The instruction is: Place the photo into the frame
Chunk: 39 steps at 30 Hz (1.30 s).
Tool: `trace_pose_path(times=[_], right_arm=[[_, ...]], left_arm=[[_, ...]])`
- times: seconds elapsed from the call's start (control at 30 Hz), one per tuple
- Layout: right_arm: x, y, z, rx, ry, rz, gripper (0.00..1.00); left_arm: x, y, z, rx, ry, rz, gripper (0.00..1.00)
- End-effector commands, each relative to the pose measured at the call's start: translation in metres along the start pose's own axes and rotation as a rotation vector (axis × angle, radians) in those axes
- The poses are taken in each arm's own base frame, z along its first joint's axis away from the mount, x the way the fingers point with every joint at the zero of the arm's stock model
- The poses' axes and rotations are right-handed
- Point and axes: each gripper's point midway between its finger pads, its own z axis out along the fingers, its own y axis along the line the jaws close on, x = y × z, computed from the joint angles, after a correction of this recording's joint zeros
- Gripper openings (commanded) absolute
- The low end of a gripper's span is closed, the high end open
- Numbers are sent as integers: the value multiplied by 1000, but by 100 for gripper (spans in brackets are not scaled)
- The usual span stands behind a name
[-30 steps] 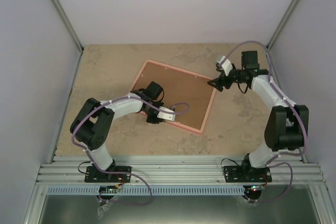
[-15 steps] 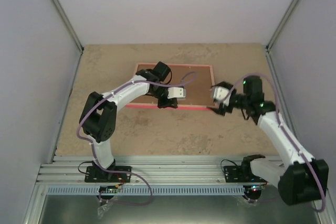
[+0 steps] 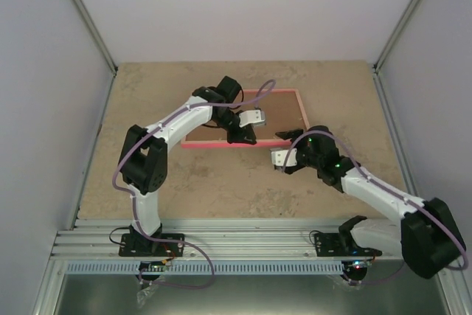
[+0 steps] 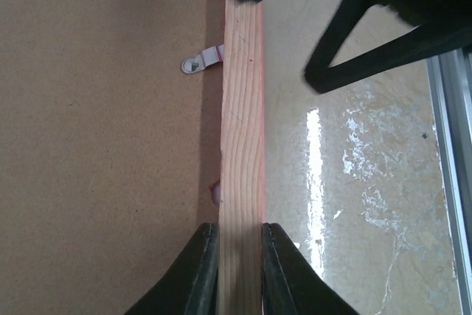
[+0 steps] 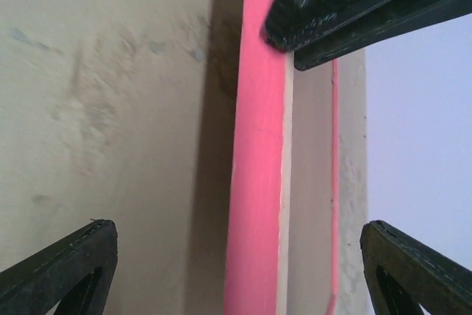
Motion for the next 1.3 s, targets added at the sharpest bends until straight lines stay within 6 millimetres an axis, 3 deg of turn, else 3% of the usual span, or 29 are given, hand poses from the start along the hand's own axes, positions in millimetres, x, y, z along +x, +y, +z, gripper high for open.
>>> trace_pose_path(times=[0.0,0.1,0.27,0.53,0.63,0.77,0.83,0.9,1.03,1.1,1.17,1.27], right_arm=[[10,-32,22,133,109,-117,89],[13,-40,34,162,143,-122,82],[13,-46,46,162,175,-126,63],[6,-54,37,153,178,-157,11],[2,-64,31,142,183,-154,0],[-10,-74,21,69,168,-70,1],[-24,-82,14,18,131,13,1],[-36,-90,8,-37,109,103,0],[-62,-111,-9,-147,57,350,0],[-76,-128,-22,-200,1,515,1],[-90,-132,-33,-289,-68,671,0],[-98,-151,-46,-332,-157,814,1]], left_arm=[[-24,-7,-7,60,-89,-28,0],[-30,-7,-7,69,-106,-42,0],[-36,-5,-9,73,-122,-64,0],[-52,1,-31,44,-170,-148,0],[-65,18,-56,-19,-217,-257,20],[-87,46,-128,-150,-350,-379,62],[-99,61,-183,-255,-466,-426,81],[-111,75,-252,-428,-603,-419,98],[-104,95,-373,-821,-793,-501,100],[-94,95,-418,-980,-846,-549,100],[-91,87,-443,-1069,-875,-556,99],[-84,77,-452,-1127,-887,-563,99]])
